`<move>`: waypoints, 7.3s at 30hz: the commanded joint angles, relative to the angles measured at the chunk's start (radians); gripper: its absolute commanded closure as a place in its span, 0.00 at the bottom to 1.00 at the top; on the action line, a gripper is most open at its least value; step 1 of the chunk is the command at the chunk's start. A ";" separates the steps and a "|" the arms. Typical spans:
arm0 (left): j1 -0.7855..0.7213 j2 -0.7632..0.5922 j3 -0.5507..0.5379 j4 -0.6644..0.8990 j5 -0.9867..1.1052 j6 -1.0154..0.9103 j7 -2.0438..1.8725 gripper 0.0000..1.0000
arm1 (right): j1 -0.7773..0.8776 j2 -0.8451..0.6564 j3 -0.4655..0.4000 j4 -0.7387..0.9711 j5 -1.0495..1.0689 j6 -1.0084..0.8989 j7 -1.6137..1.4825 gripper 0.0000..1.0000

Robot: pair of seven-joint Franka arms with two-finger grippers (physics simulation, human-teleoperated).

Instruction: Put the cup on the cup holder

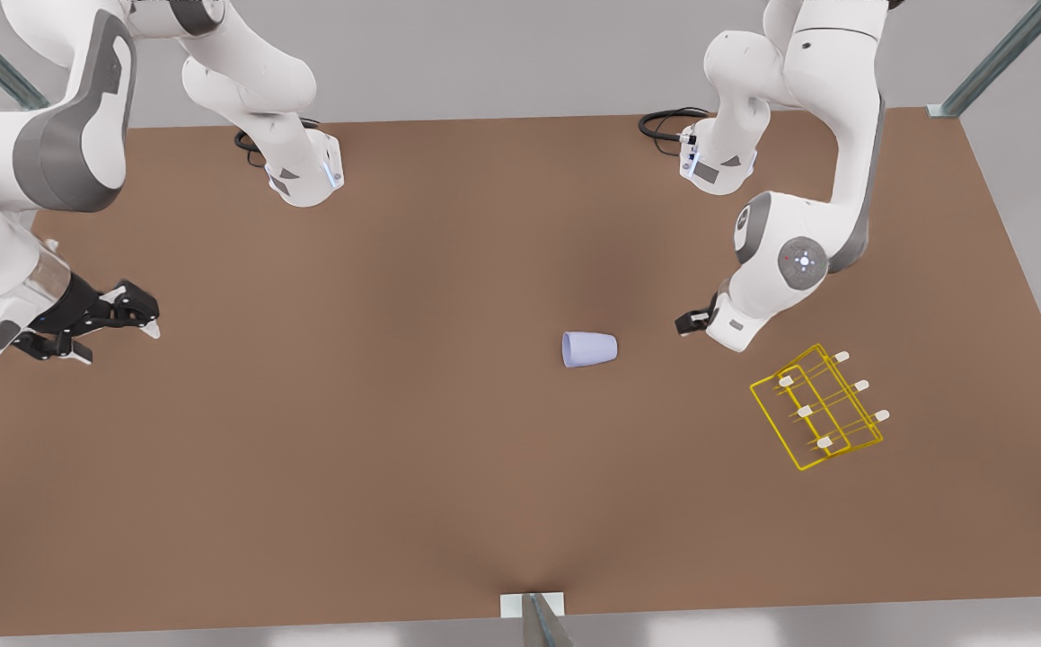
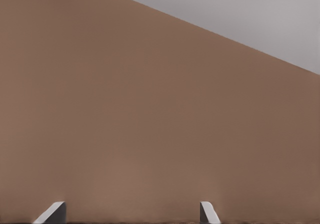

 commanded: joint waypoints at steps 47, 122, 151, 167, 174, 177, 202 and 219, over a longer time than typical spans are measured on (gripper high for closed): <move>-0.157 0.334 -0.126 0.157 0.027 0.239 1.531 0.00 | -0.003 -0.017 -0.139 0.103 -0.043 -0.331 0.418 0.00; -0.202 0.381 0.204 0.643 1.205 -0.285 1.276 0.17 | 0.015 0.015 -0.063 -0.006 0.000 -0.020 0.339 0.00; -0.254 0.723 0.259 0.536 1.665 -0.755 0.593 0.17 | 0.014 0.041 -0.063 0.043 -0.031 -0.027 0.347 0.00; -0.261 0.754 0.265 0.456 1.686 -0.850 0.546 0.17 | 0.014 0.043 -0.063 0.044 -0.028 -0.026 0.349 0.00; -0.258 0.785 0.262 0.447 1.680 -0.842 0.661 0.17 | 0.014 0.043 -0.063 0.043 -0.028 -0.026 0.347 0.00; -0.257 0.771 0.258 0.444 1.679 -0.780 0.739 0.17 | 0.015 0.044 -0.063 0.043 -0.028 -0.026 0.349 0.00; -0.206 0.634 0.264 0.301 1.680 -0.471 0.813 0.17 | 0.014 0.046 -0.058 0.046 -0.026 -0.021 0.349 0.00; -0.219 0.607 0.261 0.244 1.680 -0.516 0.804 0.00 | 0.014 0.046 -0.060 0.046 -0.026 -0.007 0.349 0.00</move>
